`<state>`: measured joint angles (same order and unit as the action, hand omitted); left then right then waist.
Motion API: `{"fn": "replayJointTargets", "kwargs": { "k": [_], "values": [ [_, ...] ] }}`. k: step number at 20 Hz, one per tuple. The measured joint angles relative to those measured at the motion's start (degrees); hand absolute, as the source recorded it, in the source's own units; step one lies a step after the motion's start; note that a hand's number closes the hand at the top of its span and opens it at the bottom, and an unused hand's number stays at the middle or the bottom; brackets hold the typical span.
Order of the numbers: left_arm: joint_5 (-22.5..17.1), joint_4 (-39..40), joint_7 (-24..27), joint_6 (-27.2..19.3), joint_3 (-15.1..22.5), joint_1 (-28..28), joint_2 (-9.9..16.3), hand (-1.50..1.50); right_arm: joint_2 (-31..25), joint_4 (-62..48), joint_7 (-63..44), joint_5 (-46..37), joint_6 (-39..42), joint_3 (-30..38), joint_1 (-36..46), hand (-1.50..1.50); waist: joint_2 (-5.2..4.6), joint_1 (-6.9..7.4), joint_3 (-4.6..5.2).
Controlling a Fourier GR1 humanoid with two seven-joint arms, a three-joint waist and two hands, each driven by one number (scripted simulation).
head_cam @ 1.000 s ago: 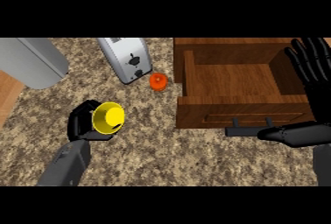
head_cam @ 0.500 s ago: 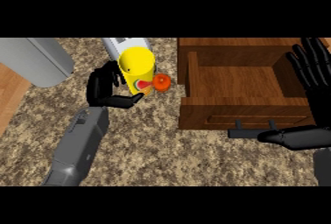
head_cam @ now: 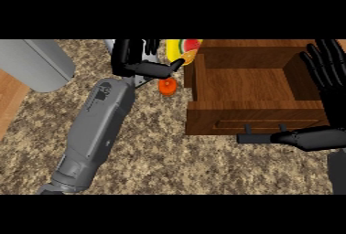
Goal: Pick up the cup, place it into the drawer and close the drawer
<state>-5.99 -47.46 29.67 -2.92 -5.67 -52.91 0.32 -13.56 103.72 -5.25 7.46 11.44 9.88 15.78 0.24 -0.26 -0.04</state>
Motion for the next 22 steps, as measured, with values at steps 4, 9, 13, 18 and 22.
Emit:
{"fn": "replayJointTargets", "kwargs": {
  "k": [4, 9, 13, 18, 22],
  "values": [
    [-1.1, 0.6, -6.9, -5.8, 3.2, -7.1, -0.2, 1.5, 1.0, 0.2, 0.6, -1.2, -0.8, -0.9, -0.3, -1.5, -0.15, -0.57, 0.0],
    [-3.5, 8.4, -11.9, -11.4, 7.1, -14.9, -0.3, 1.5, 0.6, -0.7, 1.8, -0.9, 0.0, -0.6, 0.0, -1.5, -0.52, -1.68, -0.01],
    [-5.4, 16.2, -14.4, -15.3, 9.7, -20.7, -0.3, 1.5, 0.8, -0.7, 1.7, -0.4, 0.4, -1.0, 0.5, -1.5, -0.91, -3.12, -0.04],
    [-7.1, 24.3, -16.0, -16.6, 13.7, -24.2, -0.3, 1.5, 0.4, -1.6, 1.4, 0.4, 1.2, -1.1, 2.9, -1.5, -1.59, -5.21, -0.08],
    [-8.6, 27.9, -18.0, -14.5, 18.3, -24.6, -0.3, 1.5, 1.0, -2.7, 2.1, 0.0, 1.2, -2.1, 4.5, -1.5, -2.07, -7.2, -0.11]
  ]
}}
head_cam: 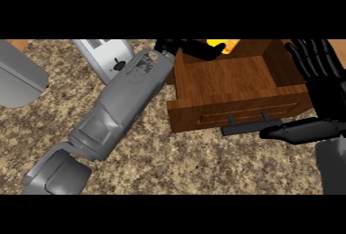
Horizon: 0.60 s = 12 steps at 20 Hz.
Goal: Pick up the cup, place it into the drawer and close the drawer
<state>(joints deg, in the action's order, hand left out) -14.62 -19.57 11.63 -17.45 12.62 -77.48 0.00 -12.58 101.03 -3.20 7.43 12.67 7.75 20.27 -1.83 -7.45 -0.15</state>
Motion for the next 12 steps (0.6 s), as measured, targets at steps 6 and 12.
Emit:
{"fn": "replayJointTargets", "kwargs": {
  "k": [6, 12],
  "values": [
    [-1.9, 2.2, 0.7, 1.8, 5.3, 2.4, 0.0, -1.5, 0.6, 0.2, -0.5, 0.1, 0.5, -1.5, 1.7, -1.5, -0.59, -2.53, 0.02],
    [-7.0, 0.4, 4.3, 1.7, 5.6, 5.0, 0.0, -1.5, 1.5, -0.2, -1.2, 3.9, 4.0, -3.9, 3.6, 1.5, -1.13, -4.3, 0.08]
  ]
}}
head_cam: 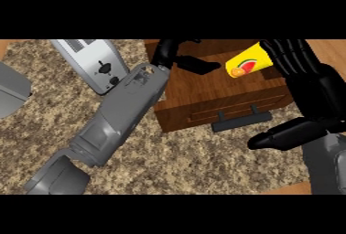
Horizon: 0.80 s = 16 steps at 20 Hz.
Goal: Pick up the cup, place it into the drawer and close the drawer
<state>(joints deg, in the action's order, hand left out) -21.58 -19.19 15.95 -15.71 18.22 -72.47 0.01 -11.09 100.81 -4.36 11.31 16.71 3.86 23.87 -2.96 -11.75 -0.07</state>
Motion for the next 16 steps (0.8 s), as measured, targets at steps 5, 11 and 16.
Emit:
{"fn": "replayJointTargets", "kwargs": {
  "k": [5, 11, 16],
  "values": [
    [-5.4, -2.9, 4.5, 1.4, -1.3, 0.7, 0.0, -1.5, 0.1, 0.7, -1.0, 4.9, 6.9, -4.5, 0.1, 1.5, 0.16, -0.31, 0.06],
    [-10.5, -4.1, 9.4, 0.5, -3.1, 0.5, 0.0, -1.5, -5.1, 0.8, -5.1, 5.2, 16.1, -10.4, -1.8, 1.5, 0.85, 1.93, 0.1],
    [-13.0, -3.4, 11.2, -1.4, -3.4, -0.2, 0.0, -1.5, -10.0, 1.4, -6.9, -1.9, 19.0, -13.2, -4.1, -1.5, 1.57, 4.77, 0.06]
  ]
}}
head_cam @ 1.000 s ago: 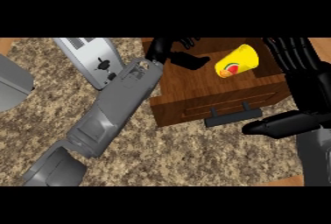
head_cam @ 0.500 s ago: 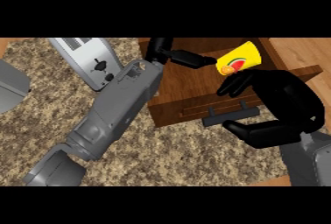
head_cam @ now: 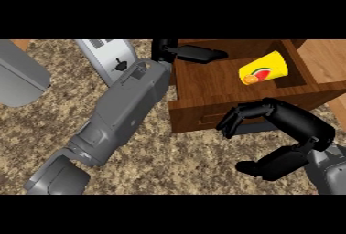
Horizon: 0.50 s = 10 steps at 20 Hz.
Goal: Pick up the cup, place it into the drawer and close the drawer
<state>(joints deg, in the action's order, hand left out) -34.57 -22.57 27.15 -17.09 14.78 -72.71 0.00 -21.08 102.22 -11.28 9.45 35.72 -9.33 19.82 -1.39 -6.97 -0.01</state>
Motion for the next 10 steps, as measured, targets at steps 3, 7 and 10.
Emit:
{"fn": "replayJointTargets", "kwargs": {
  "k": [3, 7, 10],
  "values": [
    [-1.1, 0.5, 1.1, 0.0, -0.4, 0.5, 0.0, -1.5, -1.7, 0.1, 1.8, -8.5, -1.1, -1.6, -0.7, -1.5, 0.2, 1.74, -0.03],
    [-2.5, -0.2, 2.5, 1.2, -1.2, 1.7, 0.0, -1.5, -0.4, -4.1, 4.7, -19.7, -6.0, -5.5, -2.8, -1.5, 0.57, 4.32, -0.03],
    [-2.9, -1.8, 3.4, 1.7, -1.1, 3.8, 0.0, -1.5, 0.5, -10.9, 7.6, -25.7, -8.6, -7.7, -2.4, -1.5, 0.78, 5.99, -0.03]
  ]
}}
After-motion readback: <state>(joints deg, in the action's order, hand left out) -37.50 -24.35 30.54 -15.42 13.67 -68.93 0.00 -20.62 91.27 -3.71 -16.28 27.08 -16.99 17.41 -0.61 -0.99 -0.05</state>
